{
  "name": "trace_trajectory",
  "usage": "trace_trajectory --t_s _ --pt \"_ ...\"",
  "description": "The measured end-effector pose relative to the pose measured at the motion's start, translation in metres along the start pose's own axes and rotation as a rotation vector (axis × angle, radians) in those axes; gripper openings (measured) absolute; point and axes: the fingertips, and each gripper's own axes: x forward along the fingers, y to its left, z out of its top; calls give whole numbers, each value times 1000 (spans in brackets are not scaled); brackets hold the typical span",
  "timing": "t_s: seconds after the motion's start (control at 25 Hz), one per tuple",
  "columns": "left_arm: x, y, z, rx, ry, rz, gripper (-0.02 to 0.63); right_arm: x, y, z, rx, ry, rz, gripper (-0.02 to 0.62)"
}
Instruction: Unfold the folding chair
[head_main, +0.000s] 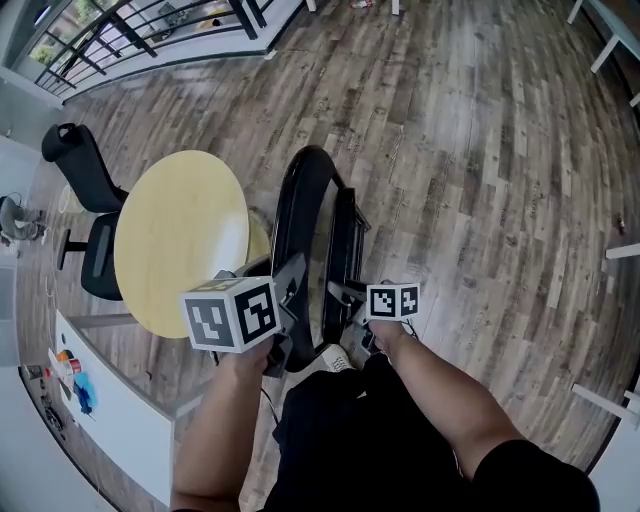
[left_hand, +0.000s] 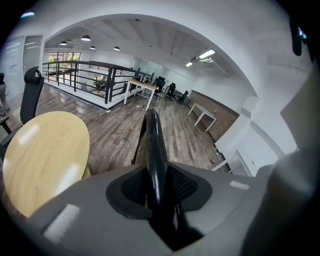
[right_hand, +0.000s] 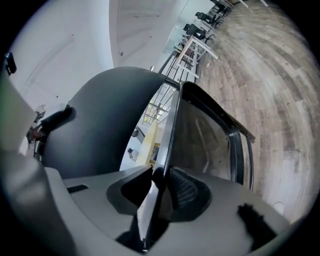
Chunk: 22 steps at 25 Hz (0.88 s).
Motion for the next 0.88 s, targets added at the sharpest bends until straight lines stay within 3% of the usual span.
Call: trace_trajectory --t_s 0.24,0.48,0.88 --pt "-1 5 -1 -8 0 -10 100 1 1 0 55 -27 37 87" --pt "-6 19 2 -55 -16 -87 107 -3 -1 1 159 -42 90 71" --pt "-10 53 2 -85 -19 -158 106 -29 -18 5 227 -55 110 71"
